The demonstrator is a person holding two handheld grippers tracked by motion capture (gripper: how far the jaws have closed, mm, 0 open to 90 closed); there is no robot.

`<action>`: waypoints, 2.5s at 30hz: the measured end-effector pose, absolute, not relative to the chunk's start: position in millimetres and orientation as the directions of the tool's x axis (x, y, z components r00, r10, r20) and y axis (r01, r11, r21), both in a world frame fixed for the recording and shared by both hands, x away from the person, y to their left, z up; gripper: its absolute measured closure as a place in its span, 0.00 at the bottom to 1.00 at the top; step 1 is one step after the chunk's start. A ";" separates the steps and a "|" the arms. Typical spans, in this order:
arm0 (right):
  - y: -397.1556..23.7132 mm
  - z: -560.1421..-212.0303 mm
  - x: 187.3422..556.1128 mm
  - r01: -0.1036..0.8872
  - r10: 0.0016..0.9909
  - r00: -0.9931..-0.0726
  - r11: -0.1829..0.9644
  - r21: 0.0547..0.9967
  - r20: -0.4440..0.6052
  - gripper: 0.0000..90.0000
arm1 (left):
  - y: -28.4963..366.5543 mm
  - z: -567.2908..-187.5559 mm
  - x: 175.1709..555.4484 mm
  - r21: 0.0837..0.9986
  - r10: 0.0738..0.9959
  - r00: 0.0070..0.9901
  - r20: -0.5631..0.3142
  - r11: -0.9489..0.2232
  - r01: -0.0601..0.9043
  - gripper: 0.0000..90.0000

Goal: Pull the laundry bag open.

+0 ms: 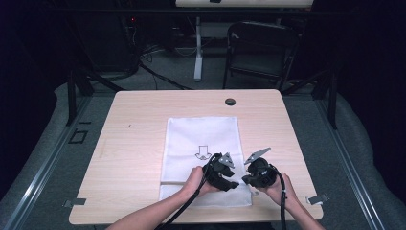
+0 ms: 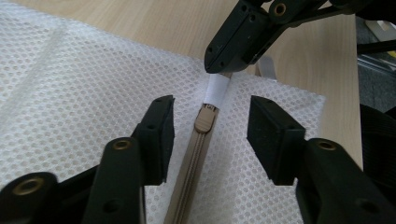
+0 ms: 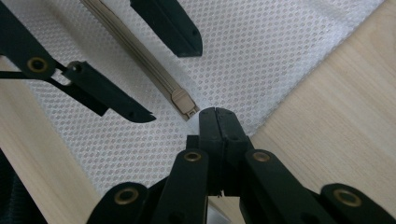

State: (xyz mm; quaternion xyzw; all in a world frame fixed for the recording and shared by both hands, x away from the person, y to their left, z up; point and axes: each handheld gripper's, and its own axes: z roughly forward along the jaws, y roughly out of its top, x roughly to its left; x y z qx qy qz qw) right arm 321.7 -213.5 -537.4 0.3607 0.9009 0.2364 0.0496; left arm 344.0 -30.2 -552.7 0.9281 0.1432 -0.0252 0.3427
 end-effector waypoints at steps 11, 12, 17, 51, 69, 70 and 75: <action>-212.2 -546.6 323.4 0.637 0.678 -0.730 0.629 0.446 0.087 1.00 | -42.4 -566.2 344.4 0.603 0.229 0.961 -0.155 -0.749 0.275 0.80; -211.5 -548.0 323.5 0.636 0.677 -0.731 0.631 0.444 0.084 1.00 | -42.1 -566.7 345.2 0.604 0.230 0.961 -0.154 -0.748 0.276 0.81; -210.0 -552.1 324.1 0.650 0.681 -0.725 0.628 0.429 0.103 1.00 | -41.2 -569.3 346.9 0.612 0.221 0.962 -0.162 -0.742 0.274 0.89; -213.4 -555.3 327.8 0.693 0.701 -0.693 0.584 0.424 0.166 1.00 | -31.5 -563.4 346.3 0.624 0.201 0.971 -0.130 -0.744 0.238 0.91; -213.0 -555.4 328.1 0.684 0.697 -0.701 0.594 0.424 0.153 1.00 | -17.8 -559.3 346.7 0.626 0.208 0.969 -0.134 -0.740 0.245 0.91; -212.8 -555.4 328.1 0.685 0.699 -0.699 0.594 0.423 0.151 1.00 | -17.2 -560.0 346.4 0.635 0.208 0.968 -0.141 -0.731 0.249 0.91; -212.0 -555.1 327.8 0.692 0.704 -0.692 0.585 0.422 0.160 1.00 | -12.1 -557.5 346.6 0.627 0.211 0.968 -0.138 -0.738 0.250 0.91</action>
